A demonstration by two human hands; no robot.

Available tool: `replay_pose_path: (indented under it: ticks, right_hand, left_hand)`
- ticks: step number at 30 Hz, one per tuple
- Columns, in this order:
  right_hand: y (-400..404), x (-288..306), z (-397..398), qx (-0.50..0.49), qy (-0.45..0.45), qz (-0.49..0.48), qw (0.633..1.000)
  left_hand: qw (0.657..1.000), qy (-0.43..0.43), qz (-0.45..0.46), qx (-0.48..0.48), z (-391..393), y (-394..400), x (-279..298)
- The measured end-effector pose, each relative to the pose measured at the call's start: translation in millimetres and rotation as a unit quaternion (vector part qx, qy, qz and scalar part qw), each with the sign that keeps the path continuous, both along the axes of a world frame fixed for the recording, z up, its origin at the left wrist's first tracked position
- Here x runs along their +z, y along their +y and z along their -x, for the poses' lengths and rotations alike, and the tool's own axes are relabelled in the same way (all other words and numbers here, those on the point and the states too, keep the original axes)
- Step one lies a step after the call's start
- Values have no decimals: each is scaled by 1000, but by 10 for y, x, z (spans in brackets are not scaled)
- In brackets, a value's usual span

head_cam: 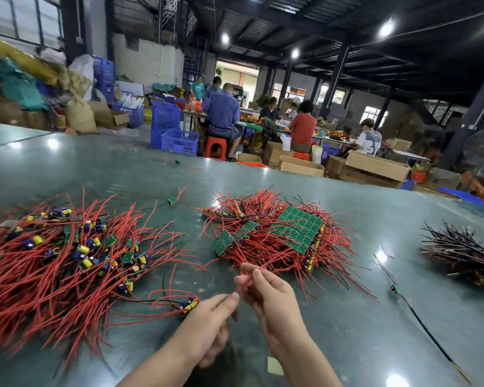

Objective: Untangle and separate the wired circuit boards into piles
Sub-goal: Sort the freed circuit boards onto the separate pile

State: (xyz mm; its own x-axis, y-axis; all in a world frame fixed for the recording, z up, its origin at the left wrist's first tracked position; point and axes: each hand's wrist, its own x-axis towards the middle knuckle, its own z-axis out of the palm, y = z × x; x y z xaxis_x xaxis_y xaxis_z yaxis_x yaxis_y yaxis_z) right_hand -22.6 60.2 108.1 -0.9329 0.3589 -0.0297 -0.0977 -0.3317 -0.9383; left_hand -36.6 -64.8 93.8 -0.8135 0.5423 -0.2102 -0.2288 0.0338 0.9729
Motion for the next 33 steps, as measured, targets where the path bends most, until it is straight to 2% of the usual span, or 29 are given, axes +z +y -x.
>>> replay_pose_path:
  ticks: [3, 5, 8, 10, 13, 16, 19, 21, 23, 25, 27, 30, 32, 33]
  right_hand:
    - [11, 28, -10, -5, -7, 4, 1000]
    - [23, 39, -22, -15, 3, -75, 997]
    - [55, 92, -40, -30, 55, -268, 961]
    - [90, 148, -58, -42, 81, -323, 942]
    - [128, 194, -72, -60, 93, -266, 958]
    - [147, 159, -53, -65, 44, -137, 987]
    - [190, 140, -36, -56, 8, -43, 997]
    - [185, 146, -33, -13, 4, -54, 998]
    - [122, 132, -34, 46, 5, -105, 993]
    - [40, 112, -37, 50, 8, -150, 987]
    - [27, 107, -48, 6, 26, -198, 980]
    - [113, 142, -61, -39, 52, -224, 972]
    - [131, 151, -68, -15, 52, -197, 979]
    - [124, 142, -63, 5, 44, -164, 985]
  left_hand:
    - [990, -119, -46, -62, -73, 13, 59]
    - [979, -184, -59, -67, -98, 29, 58]
    - [985, -163, -21, -46, -73, 44, 21]
    - [994, -106, -8, -13, -59, 67, 12]
    - [998, 39, 11, 45, -90, 98, 17]
    - [996, 83, -22, 25, -145, 94, 54]
    - [984, 178, 4, 21, -119, 37, 53]
    - [964, 257, 37, 53, -89, 0, 17]
    - [952, 292, 46, 82, -87, -38, 7]
    - [949, 298, 34, 94, -77, -56, 2]
    - [952, 290, 42, 92, -52, -56, -6]
    - [961, 267, 59, 46, -58, -46, 18]
    - [980, 194, 33, -19, -77, -53, 71]
    - [992, 109, -8, -60, -86, -68, 106]
